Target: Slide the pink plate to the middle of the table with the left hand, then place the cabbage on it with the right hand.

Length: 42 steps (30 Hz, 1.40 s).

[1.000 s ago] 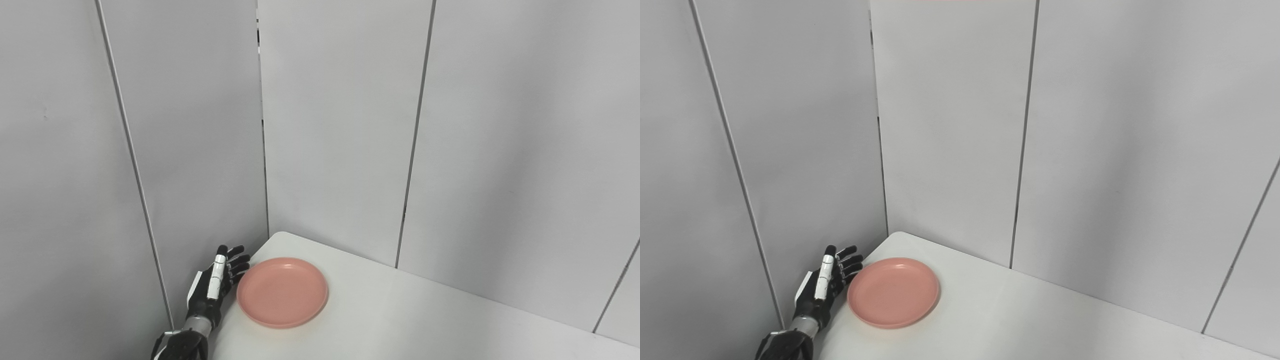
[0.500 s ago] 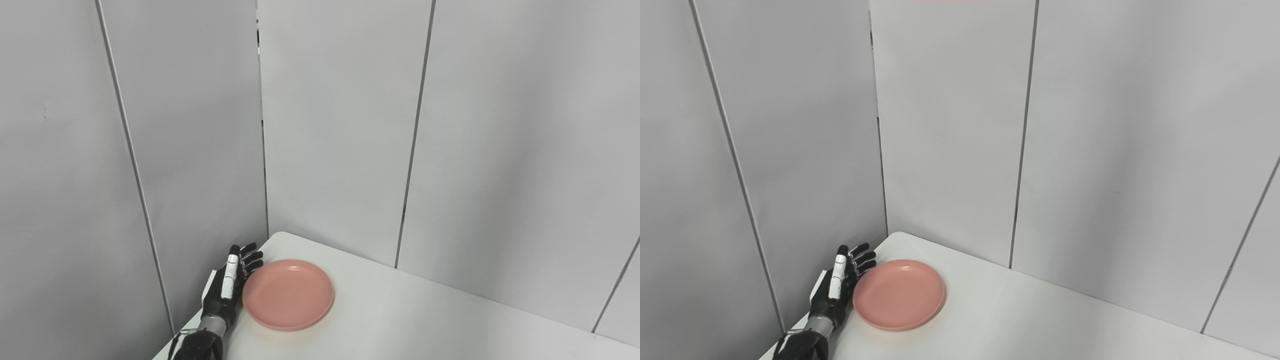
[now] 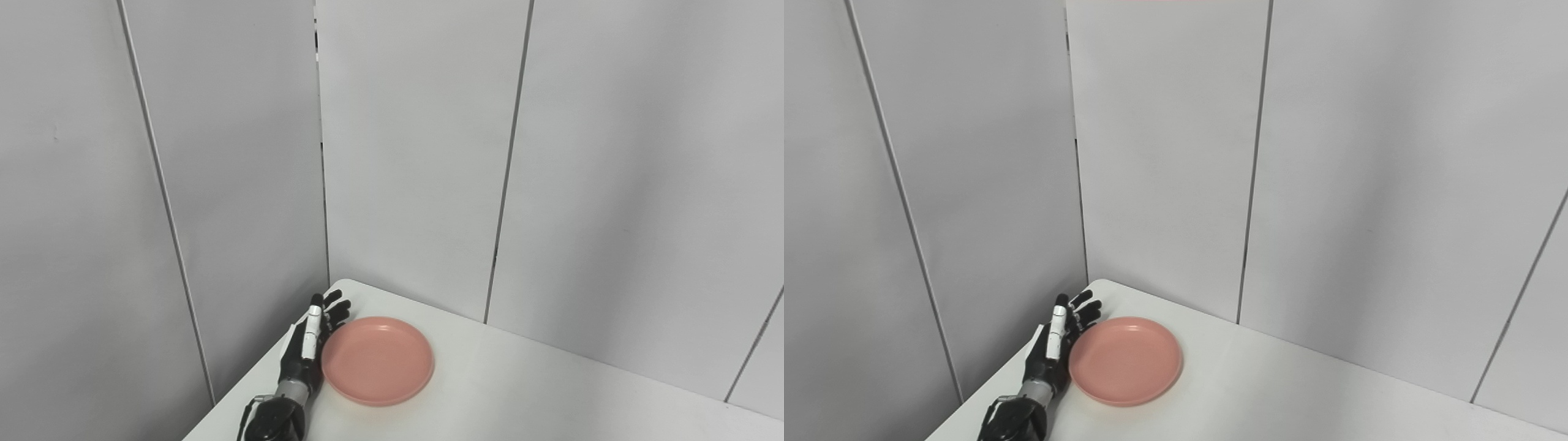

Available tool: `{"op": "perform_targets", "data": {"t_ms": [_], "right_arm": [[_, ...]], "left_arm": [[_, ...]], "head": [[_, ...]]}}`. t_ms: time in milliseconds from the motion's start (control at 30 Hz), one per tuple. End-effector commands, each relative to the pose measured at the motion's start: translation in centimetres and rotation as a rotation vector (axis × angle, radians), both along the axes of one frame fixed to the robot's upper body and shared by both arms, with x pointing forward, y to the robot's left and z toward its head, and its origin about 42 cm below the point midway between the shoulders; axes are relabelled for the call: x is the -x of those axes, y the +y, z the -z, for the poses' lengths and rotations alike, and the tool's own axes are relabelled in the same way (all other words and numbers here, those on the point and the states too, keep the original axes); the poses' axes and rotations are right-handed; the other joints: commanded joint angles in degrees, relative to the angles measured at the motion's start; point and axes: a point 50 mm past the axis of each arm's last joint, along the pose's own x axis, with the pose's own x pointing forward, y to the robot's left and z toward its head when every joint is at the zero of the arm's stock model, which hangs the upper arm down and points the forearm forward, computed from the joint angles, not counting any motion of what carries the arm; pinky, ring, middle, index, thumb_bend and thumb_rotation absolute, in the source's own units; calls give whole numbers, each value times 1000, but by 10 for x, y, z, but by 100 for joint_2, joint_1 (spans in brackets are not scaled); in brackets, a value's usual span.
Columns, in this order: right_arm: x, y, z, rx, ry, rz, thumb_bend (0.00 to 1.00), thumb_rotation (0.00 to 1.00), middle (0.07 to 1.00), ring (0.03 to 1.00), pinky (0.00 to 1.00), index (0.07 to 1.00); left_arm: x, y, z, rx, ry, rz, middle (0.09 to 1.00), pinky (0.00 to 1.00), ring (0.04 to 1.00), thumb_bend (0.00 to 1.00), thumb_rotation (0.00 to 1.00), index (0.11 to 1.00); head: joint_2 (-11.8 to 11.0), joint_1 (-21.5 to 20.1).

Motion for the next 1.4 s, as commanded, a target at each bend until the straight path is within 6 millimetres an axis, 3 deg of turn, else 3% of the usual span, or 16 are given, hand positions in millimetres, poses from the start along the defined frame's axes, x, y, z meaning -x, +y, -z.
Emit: {"op": "perform_targets", "data": {"t_ms": [0, 167, 333, 433, 567, 667, 700, 800, 900, 1000, 1100, 1367], "right_arm": [[2, -2, -1, 3, -3, 20, 682, 800, 1000, 1000, 1000, 1000], [2, 1, -2, 30, -12, 29, 669, 838, 1000, 1000, 1000, 1000], [2, 10, -7, 23, -8, 28, 678, 848, 1000, 1000, 1000, 1000], [2, 17, -10, 14, -20, 24, 677, 852, 1000, 1000, 1000, 1000], [2, 23, -13, 45, -43, 28, 654, 957, 1000, 1000, 1000, 1000], [4, 26, -17, 54, -61, 31, 664, 926, 989, 993, 1000, 1000], [5, 27, -20, 48, -68, 30, 664, 926, 989, 993, 1000, 1000], [7, 34, -29, 34, -83, 24, 661, 829, 972, 970, 1000, 999], [9, 42, -38, 53, -105, 16, 632, 828, 977, 968, 1000, 1000], [9, 49, -46, 58, -108, 38, 639, 783, 968, 955, 987, 1000], [8, 55, -51, 84, -117, 58, 643, 809, 965, 949, 967, 1000], [5, 59, -56, 101, -132, 83, 621, 842, 970, 955, 982, 1000]], "left_arm": [[-7, -15, 0, -1, 30, 60, 838, 874, 869, 867, 1000, 834], [-6, -32, 4, 27, 42, 109, 842, 889, 878, 849, 1000, 834], [-2, -47, 0, 51, 37, 164, 843, 887, 878, 827, 1000, 835], [4, -58, -3, 73, 42, 199, 838, 875, 872, 826, 1000, 826], [13, -72, -7, 79, 51, 249, 836, 875, 869, 797, 1000, 830], [18, -83, -10, 81, 57, 291, 853, 890, 882, 779, 1000, 842], [19, -88, -11, 77, 59, 308, 853, 890, 882, 779, 1000, 842], [23, -100, -15, 82, 63, 344, 849, 883, 874, 776, 1000, 846], [26, -109, -13, 94, 68, 383, 854, 887, 879, 778, 1000, 851], [30, -121, -11, 98, 85, 427, 859, 880, 879, 776, 1000, 857], [34, -130, -7, 94, 95, 466, 855, 875, 876, 761, 1000, 858], [47, -161, 5, 81, 106, 566, 847, 850, 865, 835, 1000, 835]], "head": [[41, -51], [169, -243], [427, -722], [613, -1187], [871, -1772], [1021, -2060], [1213, -2324], [1342, -2692], [1538, -3225], [1594, -3432], [1631, -3740], [1658, -4028]]}}
